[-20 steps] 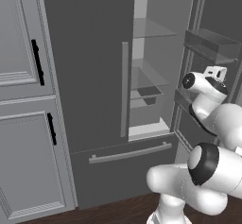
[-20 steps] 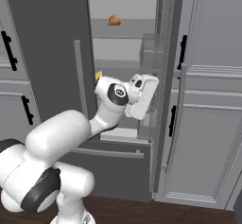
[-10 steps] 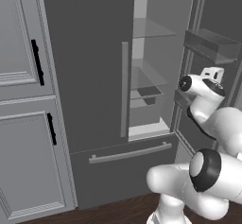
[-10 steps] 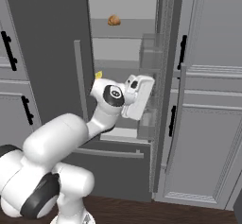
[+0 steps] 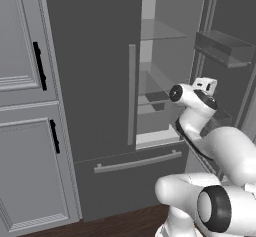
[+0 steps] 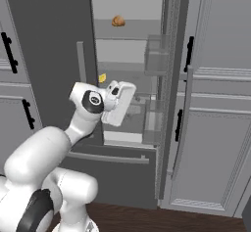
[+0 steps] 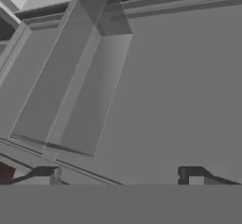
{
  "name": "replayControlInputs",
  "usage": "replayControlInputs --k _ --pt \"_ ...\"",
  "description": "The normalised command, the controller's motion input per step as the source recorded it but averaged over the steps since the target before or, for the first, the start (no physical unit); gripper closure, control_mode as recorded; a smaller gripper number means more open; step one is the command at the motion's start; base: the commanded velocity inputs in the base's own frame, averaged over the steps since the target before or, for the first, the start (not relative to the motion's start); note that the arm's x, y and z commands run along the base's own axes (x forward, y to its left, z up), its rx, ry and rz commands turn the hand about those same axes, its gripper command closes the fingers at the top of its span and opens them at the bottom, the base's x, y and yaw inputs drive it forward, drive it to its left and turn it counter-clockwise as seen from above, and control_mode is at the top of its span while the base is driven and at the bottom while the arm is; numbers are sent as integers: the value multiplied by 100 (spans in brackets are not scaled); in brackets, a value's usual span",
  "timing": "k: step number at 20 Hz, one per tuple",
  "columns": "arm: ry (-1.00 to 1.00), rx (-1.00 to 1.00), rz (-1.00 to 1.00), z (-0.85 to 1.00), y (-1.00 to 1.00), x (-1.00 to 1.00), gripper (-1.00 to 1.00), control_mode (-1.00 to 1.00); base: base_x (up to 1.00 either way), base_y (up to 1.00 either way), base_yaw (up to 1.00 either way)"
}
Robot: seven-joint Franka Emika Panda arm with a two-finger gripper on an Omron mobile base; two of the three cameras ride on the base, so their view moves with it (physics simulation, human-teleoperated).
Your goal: Grab a lemon wedge from the fridge and one ice cube from the ice bowl, and put them in the glass of lemonade.
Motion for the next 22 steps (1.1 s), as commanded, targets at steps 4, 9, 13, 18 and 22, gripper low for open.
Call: replayControlInputs --k 4,9,13,18,22 --pt "-11 70 3 -36 62 30 -100 -100 0 0 0" --pt "-18 83 0 -26 43 34 -100 -100 0 0 0" --pt "-15 71 0 -18 59 12 -100 -100 0 0 0" --pt "-19 36 -4 62 86 -31 -100 -100 0 0 0" --pt "-9 12 -10 100 91 -49 -100 -100 0 0 0"
